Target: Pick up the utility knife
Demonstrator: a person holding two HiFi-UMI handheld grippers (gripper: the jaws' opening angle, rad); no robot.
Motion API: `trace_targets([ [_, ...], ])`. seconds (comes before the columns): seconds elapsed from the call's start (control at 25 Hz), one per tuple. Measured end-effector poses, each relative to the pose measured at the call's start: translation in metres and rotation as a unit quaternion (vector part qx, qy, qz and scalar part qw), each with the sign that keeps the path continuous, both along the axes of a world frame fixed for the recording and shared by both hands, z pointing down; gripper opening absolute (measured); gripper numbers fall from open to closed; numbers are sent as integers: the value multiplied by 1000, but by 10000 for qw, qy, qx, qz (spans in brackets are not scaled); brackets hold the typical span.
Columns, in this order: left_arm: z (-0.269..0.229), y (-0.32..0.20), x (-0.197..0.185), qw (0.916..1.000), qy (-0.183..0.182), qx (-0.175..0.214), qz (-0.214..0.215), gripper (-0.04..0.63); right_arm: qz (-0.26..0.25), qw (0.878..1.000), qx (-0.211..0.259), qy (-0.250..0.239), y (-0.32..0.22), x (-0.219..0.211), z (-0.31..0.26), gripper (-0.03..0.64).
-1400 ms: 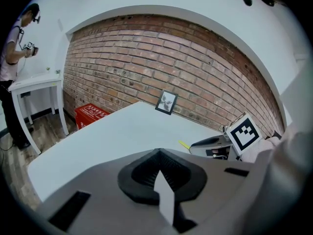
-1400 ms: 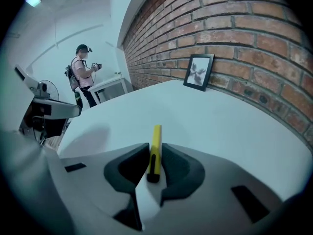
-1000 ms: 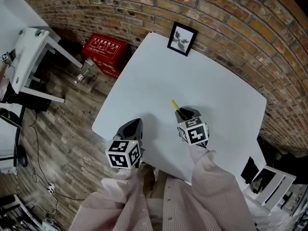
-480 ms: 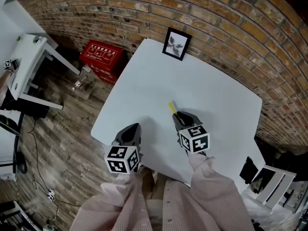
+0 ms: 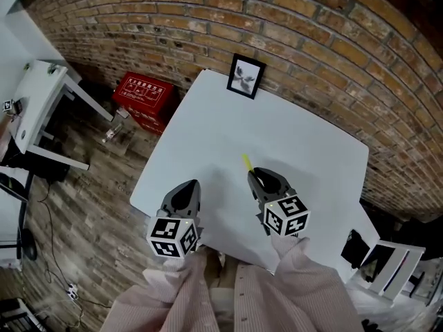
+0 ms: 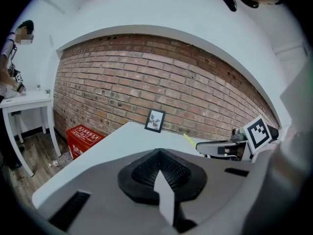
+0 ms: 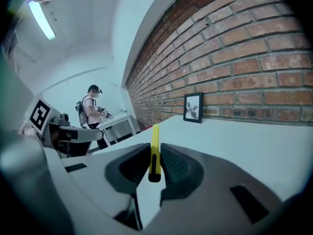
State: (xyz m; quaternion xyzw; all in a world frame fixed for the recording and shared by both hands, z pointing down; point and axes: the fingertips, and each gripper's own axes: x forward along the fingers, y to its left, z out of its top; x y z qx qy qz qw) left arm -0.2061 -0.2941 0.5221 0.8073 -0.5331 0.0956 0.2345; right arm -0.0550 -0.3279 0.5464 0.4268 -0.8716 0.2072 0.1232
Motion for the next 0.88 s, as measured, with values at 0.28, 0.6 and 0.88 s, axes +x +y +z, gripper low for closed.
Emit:
trace_targets([
  [0.28, -28, -1, -1, 9993, 8, 379, 61, -6, 135, 9988, 351, -324, 5, 8, -33, 66],
  [0.6, -59, 1, -6, 9970, -33, 764, 74, -5, 339, 9945, 726, -676, 11, 21, -70, 66],
  [0.88, -85, 1, -12, 9937, -104, 1111, 80, -6, 549, 9871, 1165, -955, 18, 33, -106, 66],
])
